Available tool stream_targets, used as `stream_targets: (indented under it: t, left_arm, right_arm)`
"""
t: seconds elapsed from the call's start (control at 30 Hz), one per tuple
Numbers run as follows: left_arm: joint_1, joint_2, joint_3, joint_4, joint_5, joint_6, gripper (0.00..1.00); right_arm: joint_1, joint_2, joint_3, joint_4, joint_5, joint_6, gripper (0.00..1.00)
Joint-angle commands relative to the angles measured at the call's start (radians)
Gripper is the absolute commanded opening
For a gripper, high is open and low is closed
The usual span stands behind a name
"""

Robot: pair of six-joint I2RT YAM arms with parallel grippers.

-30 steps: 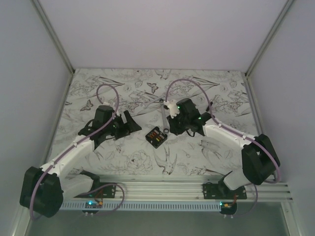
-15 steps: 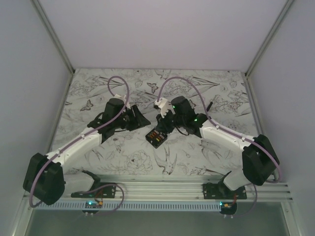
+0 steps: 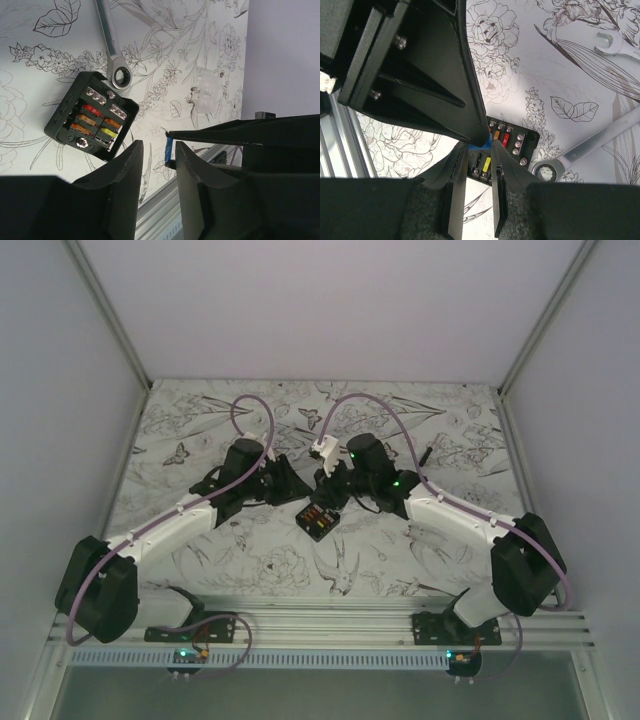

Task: Snap on the fuse box
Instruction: Pick up the fuse from the center of the board.

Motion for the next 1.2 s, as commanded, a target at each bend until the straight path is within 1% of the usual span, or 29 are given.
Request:
stream_targets:
  t: [0.0,0.13,0.27,0.37,0.4,0.53,0.57,0.6,0.63,0.7,0.77,0.87,1.03,1.17]
  left_arm:
    - [-0.009,0.002,0.012,0.038,-0.002,-0.020,0.34]
    - [-0.008,-0.001,0.008,0.045,-0.002,-0.028,0.26]
    - [-0.009,-0.006,0.003,0.050,-0.004,-0.034,0.14]
    - [-0.009,-0.011,-0.001,0.052,-0.007,-0.042,0.02]
    - [-0.009,-0.011,-0.003,0.052,-0.007,-0.043,0.00]
    - [-0.009,-0.025,-0.010,0.057,-0.015,-0.044,0.00]
    - [-0.009,-0.031,-0.016,0.057,-0.023,-0.043,0.00]
    - [-0.009,-0.032,-0.021,0.059,-0.033,-0.040,0.00]
    - [-0.009,-0.072,-0.028,0.060,-0.046,-0.036,0.00]
    - [-0.008,-0.110,-0.045,0.065,-0.076,-0.030,0.00]
    - [-0.007,-0.154,-0.067,0.077,-0.110,-0.024,0.00]
    - [-0.008,-0.233,-0.109,0.117,-0.166,-0.021,0.00]
    - [-0.010,-0.383,-0.199,0.205,-0.238,-0.029,0.00]
    - [-0.012,-0.486,-0.247,0.263,-0.275,-0.041,0.00]
  right_arm:
    - [0.013,0.013,0.034,0.053,-0.015,0.012,0.22]
    - [0.014,0.018,0.034,0.068,-0.021,0.016,0.22]
    - [0.015,0.021,0.032,0.078,-0.023,0.019,0.22]
    - [0.015,0.024,0.031,0.091,-0.023,0.022,0.22]
    - [0.015,0.025,0.029,0.096,-0.023,0.026,0.22]
    - [0.015,0.024,0.031,0.103,-0.019,0.043,0.23]
    - [0.015,0.019,0.029,0.111,-0.015,0.054,0.27]
    - [0.015,0.014,0.024,0.118,-0.007,0.065,0.33]
    - [0.014,0.007,0.019,0.130,-0.001,0.081,0.38]
    - [0.007,-0.014,0.001,0.167,-0.007,0.119,0.42]
    - [-0.010,-0.038,-0.029,0.239,-0.040,0.192,0.43]
    - [-0.033,-0.065,-0.092,0.404,-0.090,0.348,0.43]
    - [-0.039,-0.100,-0.201,0.739,-0.098,0.604,0.45]
    - [-0.038,-0.099,-0.255,0.937,-0.098,0.774,0.47]
